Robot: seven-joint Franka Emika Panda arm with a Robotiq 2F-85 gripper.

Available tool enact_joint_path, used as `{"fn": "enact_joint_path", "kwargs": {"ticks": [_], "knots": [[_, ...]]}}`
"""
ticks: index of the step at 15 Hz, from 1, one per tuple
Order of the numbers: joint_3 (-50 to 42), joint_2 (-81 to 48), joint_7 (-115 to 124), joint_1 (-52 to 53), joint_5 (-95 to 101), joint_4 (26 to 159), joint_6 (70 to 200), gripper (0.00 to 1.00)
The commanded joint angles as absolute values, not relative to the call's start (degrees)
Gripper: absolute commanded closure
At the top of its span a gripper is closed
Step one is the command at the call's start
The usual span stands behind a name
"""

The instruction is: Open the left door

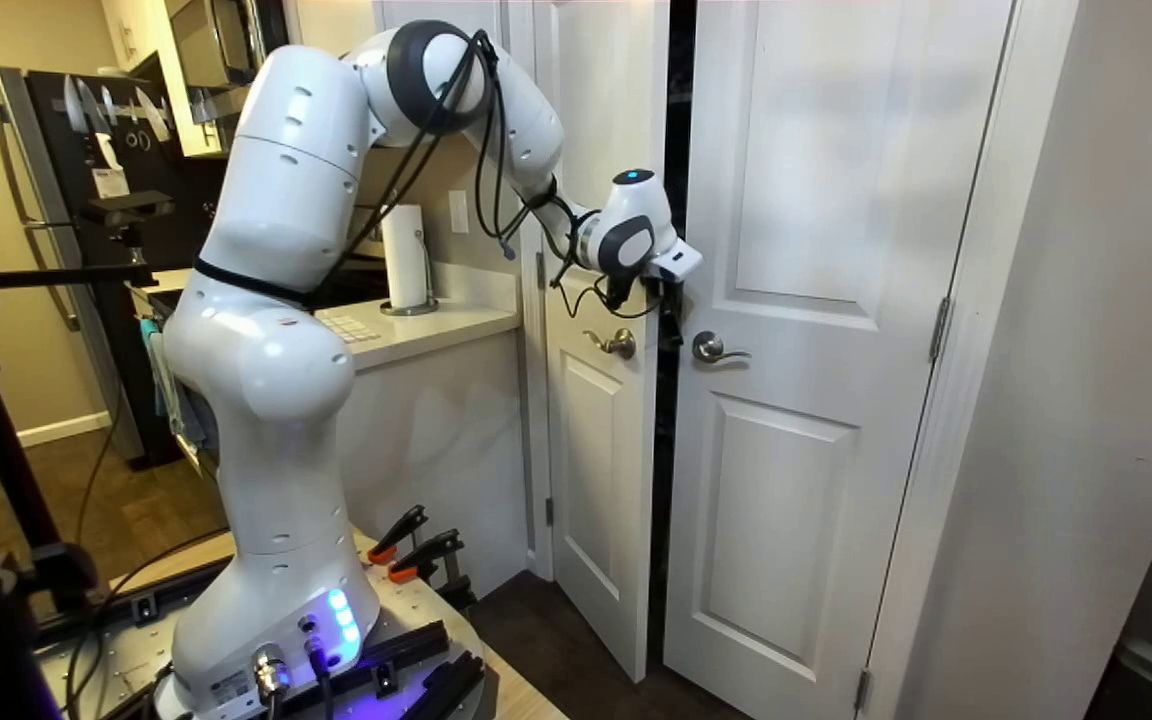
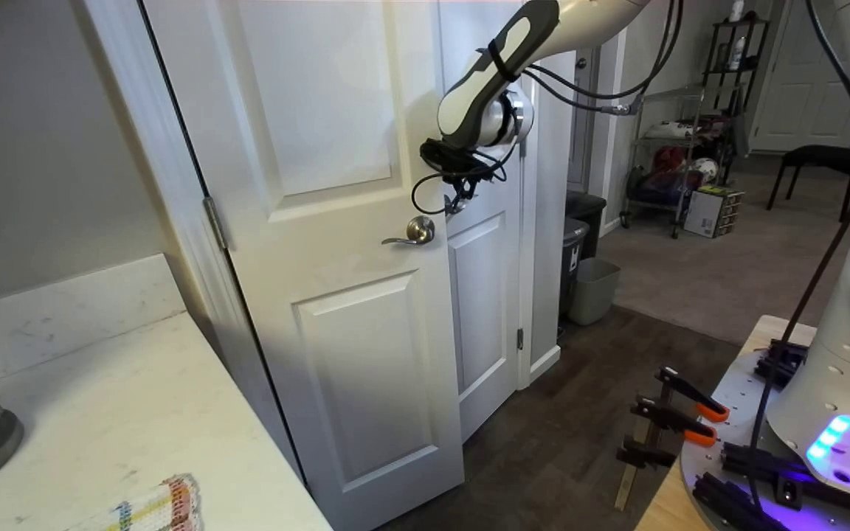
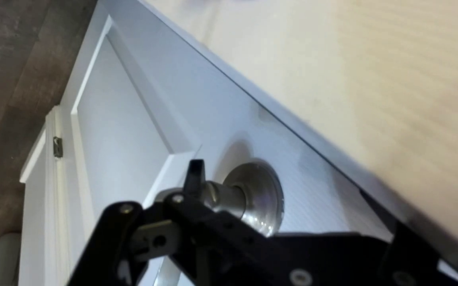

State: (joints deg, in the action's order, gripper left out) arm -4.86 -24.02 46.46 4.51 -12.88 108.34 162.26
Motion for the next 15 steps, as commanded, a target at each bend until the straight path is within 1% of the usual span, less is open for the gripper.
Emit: {"fn": "enact_joint_path", "kwargs": {"ticks": [1, 4, 10, 15], "knots": [[-9.0, -20.3, 48.8, 8.7, -8.5, 112.8, 166.3, 0.0], [-14.5, -19.0, 52.8, 13.2, -3.6, 114.5, 166.6, 0.0], [-33.6, -17.2, 72.5, 28.5, 14.0, 117.1, 163.8, 0.0], [-42.2, -15.9, 81.1, 36.3, 20.9, 119.0, 161.1, 0.0]]}}
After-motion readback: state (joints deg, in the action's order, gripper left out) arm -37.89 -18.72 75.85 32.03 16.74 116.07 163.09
